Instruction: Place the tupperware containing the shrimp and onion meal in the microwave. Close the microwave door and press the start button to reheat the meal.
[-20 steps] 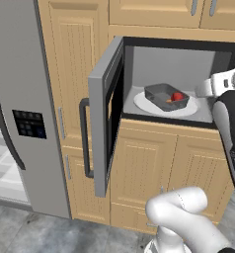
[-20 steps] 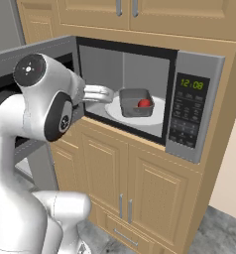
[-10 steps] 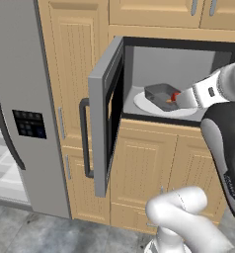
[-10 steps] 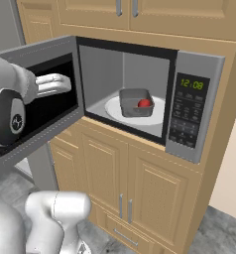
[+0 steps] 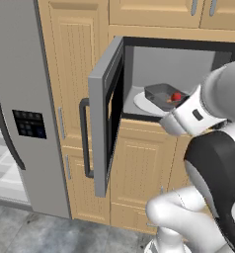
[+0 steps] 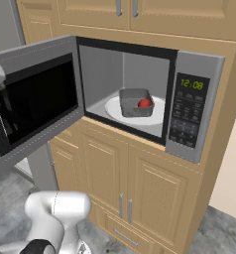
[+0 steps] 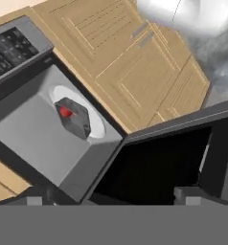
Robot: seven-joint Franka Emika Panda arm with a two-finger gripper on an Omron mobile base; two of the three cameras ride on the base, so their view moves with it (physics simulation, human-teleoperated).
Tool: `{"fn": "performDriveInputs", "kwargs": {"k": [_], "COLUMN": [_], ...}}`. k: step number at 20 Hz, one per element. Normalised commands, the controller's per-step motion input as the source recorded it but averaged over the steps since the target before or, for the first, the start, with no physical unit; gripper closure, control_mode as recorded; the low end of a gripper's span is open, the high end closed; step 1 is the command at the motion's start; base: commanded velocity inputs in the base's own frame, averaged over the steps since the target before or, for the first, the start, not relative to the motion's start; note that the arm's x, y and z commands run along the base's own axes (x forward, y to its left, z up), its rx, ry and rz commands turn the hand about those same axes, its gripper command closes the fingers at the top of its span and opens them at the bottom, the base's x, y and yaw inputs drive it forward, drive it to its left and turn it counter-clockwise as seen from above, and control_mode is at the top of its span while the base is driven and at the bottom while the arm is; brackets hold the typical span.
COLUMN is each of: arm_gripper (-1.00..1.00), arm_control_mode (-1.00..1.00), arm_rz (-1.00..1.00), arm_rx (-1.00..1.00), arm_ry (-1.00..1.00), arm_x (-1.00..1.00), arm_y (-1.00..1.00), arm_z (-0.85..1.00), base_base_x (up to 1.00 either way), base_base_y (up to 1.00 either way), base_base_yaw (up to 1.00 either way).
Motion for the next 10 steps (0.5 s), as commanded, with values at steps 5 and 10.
{"fn": "performDriveInputs", "kwargs": {"k": [5, 10], "arm_gripper": [-1.0, -1.0], "arm_control_mode": [-1.0, -1.0], "arm_rz": [0.0, 0.0], "arm_rx": [-0.35, -0.36], "arm_ry": [-0.13, -0.14], "arm_x": [-0.4, -0.2], "arm_y": [0.84, 0.9], "arm_z": [0.0, -0.16], "base_base_x": [0.0, 0.0], "base_base_y": [0.0, 0.0], "base_base_yaw": [0.0, 0.0]}}
